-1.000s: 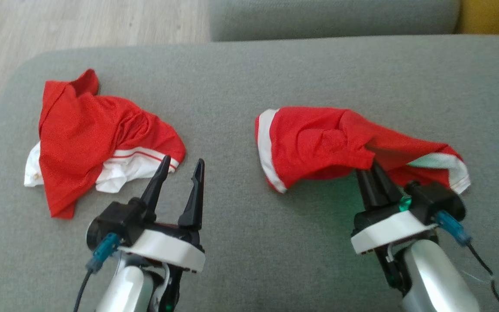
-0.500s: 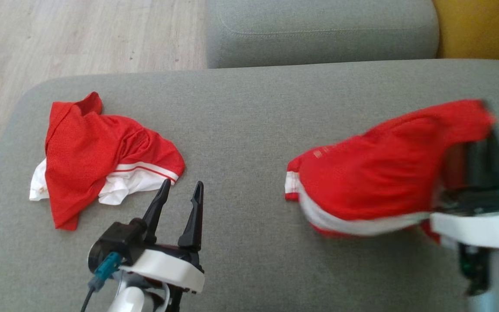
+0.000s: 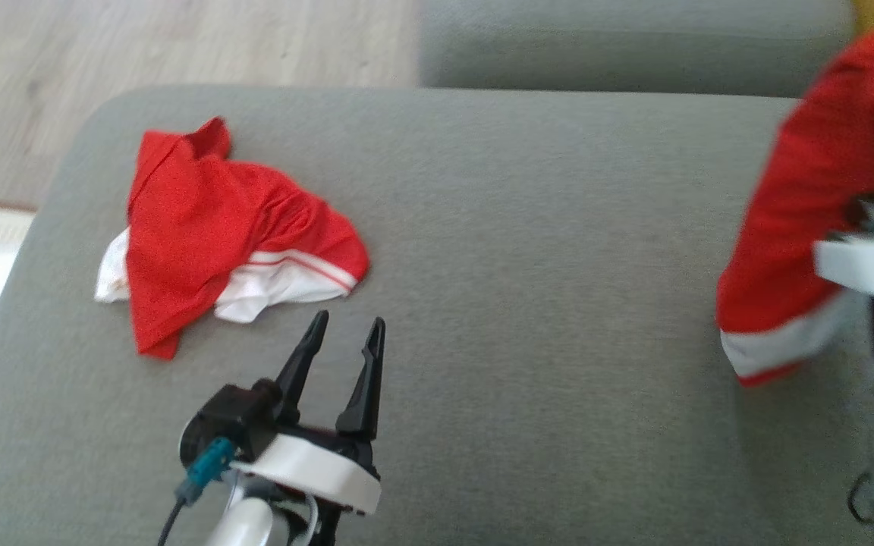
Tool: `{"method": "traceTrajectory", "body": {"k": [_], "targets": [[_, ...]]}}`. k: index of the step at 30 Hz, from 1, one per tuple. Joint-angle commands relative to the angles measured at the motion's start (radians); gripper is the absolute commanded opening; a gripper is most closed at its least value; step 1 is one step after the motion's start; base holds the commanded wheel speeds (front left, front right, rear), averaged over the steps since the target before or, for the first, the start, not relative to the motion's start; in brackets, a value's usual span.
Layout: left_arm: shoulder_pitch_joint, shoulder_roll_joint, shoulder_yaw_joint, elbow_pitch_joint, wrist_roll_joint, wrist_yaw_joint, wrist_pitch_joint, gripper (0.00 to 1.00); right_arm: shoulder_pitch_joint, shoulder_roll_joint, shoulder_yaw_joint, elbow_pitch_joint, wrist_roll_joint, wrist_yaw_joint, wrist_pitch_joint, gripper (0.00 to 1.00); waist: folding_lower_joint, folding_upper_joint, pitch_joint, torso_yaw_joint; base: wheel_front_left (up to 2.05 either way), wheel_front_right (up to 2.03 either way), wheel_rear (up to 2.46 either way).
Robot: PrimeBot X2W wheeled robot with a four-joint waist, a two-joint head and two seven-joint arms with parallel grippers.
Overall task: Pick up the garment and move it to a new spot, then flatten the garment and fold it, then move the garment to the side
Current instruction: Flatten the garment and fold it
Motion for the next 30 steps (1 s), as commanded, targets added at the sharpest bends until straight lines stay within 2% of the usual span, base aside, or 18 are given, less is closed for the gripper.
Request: {"method": "traceTrajectory", "body": {"k": [1, 5, 11, 12, 13, 14, 18, 21, 26, 30], "targets": [[-0.065, -0.001, 0.026, -0.037, -0.011, 0.005, -0.005, 1.00, -0.067, -0.029, 0.070, 0.025, 0.004, -0.001, 0.033, 0.00, 0.0000, 0.0000, 0.042, 0.048, 0.00, 0.00, 0.00], [-0.089, -0.001, 0.013, -0.034, -0.022, 0.007, -0.005, 1.00, -0.154, -0.097, 0.247, 0.244, 0.041, -0.001, 0.100, 0.00, 0.0000, 0.0000, 0.086, 0.099, 0.00, 0.00, 0.00], [-0.131, -0.001, -0.022, -0.027, -0.039, 0.006, -0.006, 1.00, -0.355, -0.107, 0.450, 0.628, 0.105, -0.001, 0.072, 0.00, 0.0000, 0.0000, 0.143, 0.176, 0.00, 0.00, 0.00], [-0.136, -0.001, -0.027, -0.027, -0.043, 0.010, -0.006, 1.00, -0.389, -0.100, 0.475, 0.688, 0.107, -0.001, 0.059, 0.28, 0.0000, 0.0000, 0.151, 0.186, 0.00, 0.00, 0.00], [-0.140, -0.001, -0.030, -0.028, -0.049, 0.014, -0.006, 1.00, -0.417, -0.085, 0.498, 0.750, 0.123, -0.001, 0.050, 1.00, 0.0000, 0.0000, 0.156, 0.194, 0.00, 0.00, 0.00], [-0.140, -0.001, -0.030, -0.028, -0.049, 0.014, -0.006, 1.00, -0.417, -0.085, 0.498, 0.750, 0.123, -0.001, 0.050, 1.00, 0.0000, 0.0000, 0.156, 0.194, 0.00, 0.00, 0.00], [-0.146, -0.001, -0.036, -0.031, -0.061, 0.028, -0.006, 1.00, -0.499, -0.048, 0.643, 0.930, 0.182, -0.001, 0.016, 1.00, 0.0000, 0.0000, 0.162, 0.205, 0.00, 0.00, 0.00], [-0.141, -0.001, -0.028, -0.030, -0.057, 0.035, -0.006, 1.00, -0.534, -0.029, 0.688, 1.008, 0.230, -0.001, -0.025, 1.00, 0.0000, 0.0000, 0.155, 0.184, 0.00, 0.00, 0.00], [-0.138, -0.001, 0.001, -0.027, -0.038, 0.031, -0.006, 1.00, -0.537, -0.016, 0.736, 1.084, 0.293, -0.001, -0.077, 1.00, 0.0000, 0.0000, 0.125, 0.108, 0.00, 0.00, 0.00], [-0.139, -0.001, 0.025, -0.027, -0.024, 0.026, -0.006, 1.00, -0.534, -0.036, 0.766, 1.103, 0.334, -0.001, -0.104, 1.00, 0.0000, 0.0000, 0.099, 0.039, 0.00, 0.00, 0.00]]}}
